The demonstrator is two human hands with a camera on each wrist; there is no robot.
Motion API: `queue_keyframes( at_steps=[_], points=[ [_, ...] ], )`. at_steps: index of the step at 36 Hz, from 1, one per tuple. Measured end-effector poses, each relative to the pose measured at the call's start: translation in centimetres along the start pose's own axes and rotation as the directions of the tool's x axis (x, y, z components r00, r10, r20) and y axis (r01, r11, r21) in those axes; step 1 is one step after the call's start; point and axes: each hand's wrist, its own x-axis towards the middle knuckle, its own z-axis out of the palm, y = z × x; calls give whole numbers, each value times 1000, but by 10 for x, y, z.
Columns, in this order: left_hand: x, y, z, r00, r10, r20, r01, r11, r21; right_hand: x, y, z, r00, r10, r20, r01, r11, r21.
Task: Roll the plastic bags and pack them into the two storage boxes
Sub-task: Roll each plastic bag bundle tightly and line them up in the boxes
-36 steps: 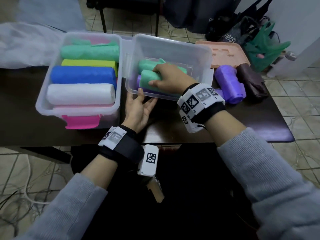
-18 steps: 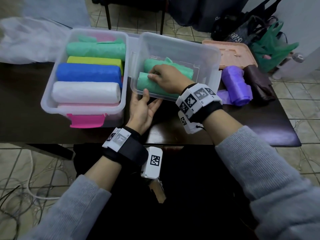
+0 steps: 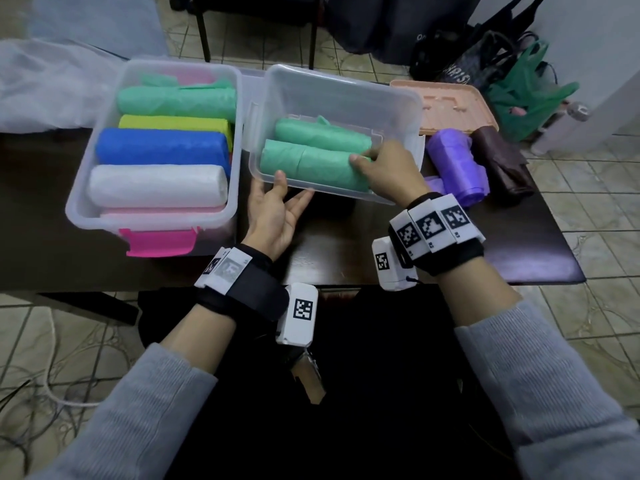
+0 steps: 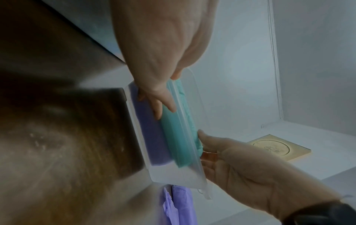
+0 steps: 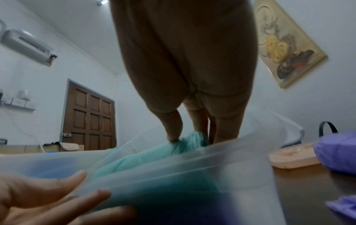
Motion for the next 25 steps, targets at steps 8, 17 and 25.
queue_keyframes(
  at_steps=[8,17,25],
  points=[
    [0,1,0,1000,-2,-16,3,1000,16,-4,0,2,995,-16,-96,23,997,75],
    [8,3,3,999,-13,-30,13,1000,-1,-10,34,-5,867,168,-470,-59,970,238],
    [15,12,14,995,-46,-90,50,998,33,1,43,-10,932,277,-233,-121,844,523]
  ],
)
